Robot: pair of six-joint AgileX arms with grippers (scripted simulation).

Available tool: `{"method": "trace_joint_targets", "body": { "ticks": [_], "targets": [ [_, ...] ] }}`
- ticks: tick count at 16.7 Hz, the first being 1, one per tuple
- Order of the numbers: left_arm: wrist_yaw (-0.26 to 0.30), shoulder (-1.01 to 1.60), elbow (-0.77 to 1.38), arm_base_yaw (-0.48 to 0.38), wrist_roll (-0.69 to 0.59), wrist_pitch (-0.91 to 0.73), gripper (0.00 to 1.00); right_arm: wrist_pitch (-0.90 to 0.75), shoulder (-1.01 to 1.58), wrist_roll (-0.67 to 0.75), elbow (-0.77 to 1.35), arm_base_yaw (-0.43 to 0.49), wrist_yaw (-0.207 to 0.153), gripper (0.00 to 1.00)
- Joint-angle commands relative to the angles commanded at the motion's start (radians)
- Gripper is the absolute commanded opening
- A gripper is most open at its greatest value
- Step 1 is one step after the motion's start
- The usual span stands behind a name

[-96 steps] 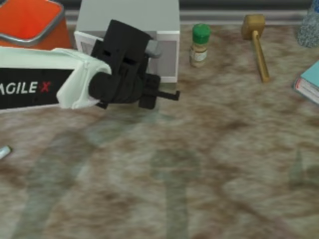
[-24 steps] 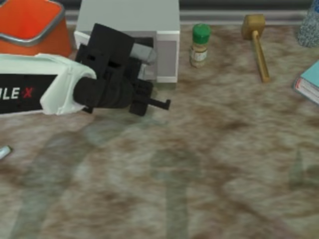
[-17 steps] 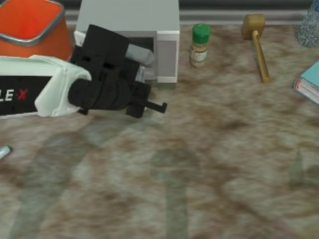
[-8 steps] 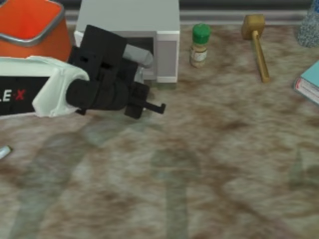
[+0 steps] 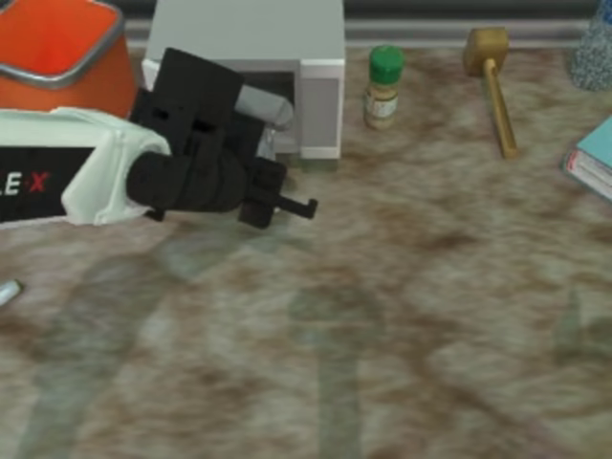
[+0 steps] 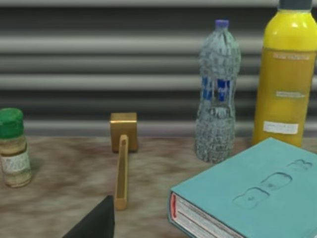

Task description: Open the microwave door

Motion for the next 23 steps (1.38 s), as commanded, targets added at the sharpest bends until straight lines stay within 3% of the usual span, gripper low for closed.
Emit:
{"method": "trace_joint_targets", "body": {
  "ticks": [9, 16, 23],
  "targets": [
    [0.000, 0.000, 0.000, 0.000, 0.000, 0.000, 0.00, 0.000, 0.000, 0.000, 0.000, 0.000, 0.000, 1.00],
    [0.048, -0.025, -0.029, 0.022, 0.055, 0.004, 0.00, 0.000, 0.000, 0.000, 0.000, 0.000, 0.000, 1.00],
    [0.051, -0.025, -0.031, 0.024, 0.059, 0.003, 0.00, 0.000, 0.000, 0.000, 0.000, 0.000, 0.000, 1.00]
  ]
}}
